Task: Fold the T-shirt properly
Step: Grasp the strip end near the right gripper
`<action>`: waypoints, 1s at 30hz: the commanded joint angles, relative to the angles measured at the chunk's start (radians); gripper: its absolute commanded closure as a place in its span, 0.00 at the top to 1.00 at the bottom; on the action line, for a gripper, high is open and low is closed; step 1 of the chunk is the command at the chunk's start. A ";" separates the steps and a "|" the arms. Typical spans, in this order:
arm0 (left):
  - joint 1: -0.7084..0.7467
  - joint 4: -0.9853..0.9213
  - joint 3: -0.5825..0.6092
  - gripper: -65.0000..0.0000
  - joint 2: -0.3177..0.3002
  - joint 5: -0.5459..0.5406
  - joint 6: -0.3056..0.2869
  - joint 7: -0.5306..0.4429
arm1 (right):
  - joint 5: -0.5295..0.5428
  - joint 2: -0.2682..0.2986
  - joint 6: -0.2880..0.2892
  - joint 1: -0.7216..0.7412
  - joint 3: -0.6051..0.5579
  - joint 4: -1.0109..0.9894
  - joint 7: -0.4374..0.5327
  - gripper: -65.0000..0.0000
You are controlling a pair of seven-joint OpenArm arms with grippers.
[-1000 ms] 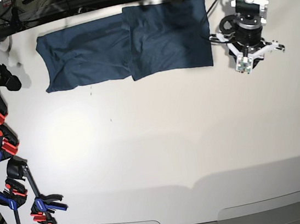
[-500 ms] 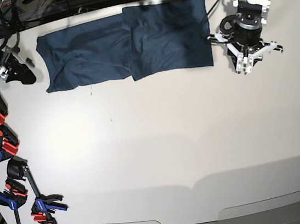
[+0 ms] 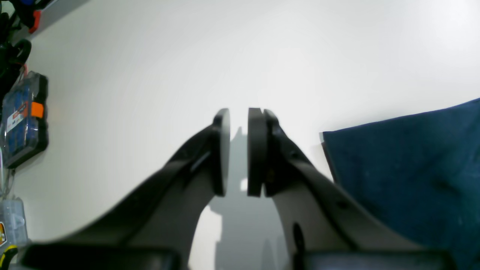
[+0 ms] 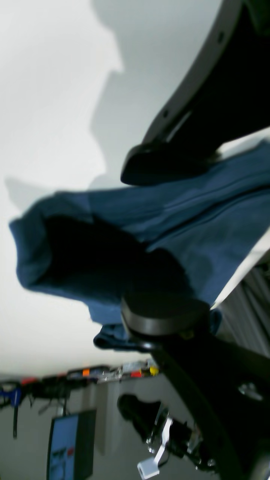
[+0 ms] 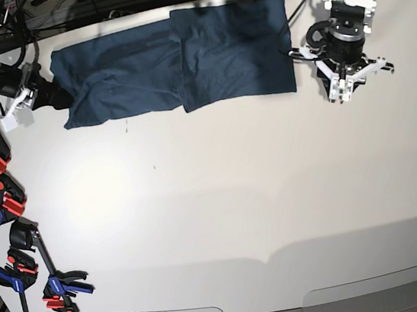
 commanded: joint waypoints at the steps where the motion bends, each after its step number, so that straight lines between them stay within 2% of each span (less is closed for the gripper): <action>1: -0.002 0.020 -0.005 0.12 -0.006 0.006 0.004 -0.026 | -0.027 0.005 -0.002 0.002 -0.001 0.008 -0.011 0.66; 10: -0.003 0.020 -0.005 0.12 -0.006 0.006 0.004 -0.026 | -0.028 -0.061 -0.002 0.002 -0.001 0.008 -0.013 0.66; 30: -0.003 0.020 -0.005 0.12 -0.006 0.006 0.004 -0.026 | -0.024 -0.063 -0.002 0.002 -0.001 0.008 -0.024 0.66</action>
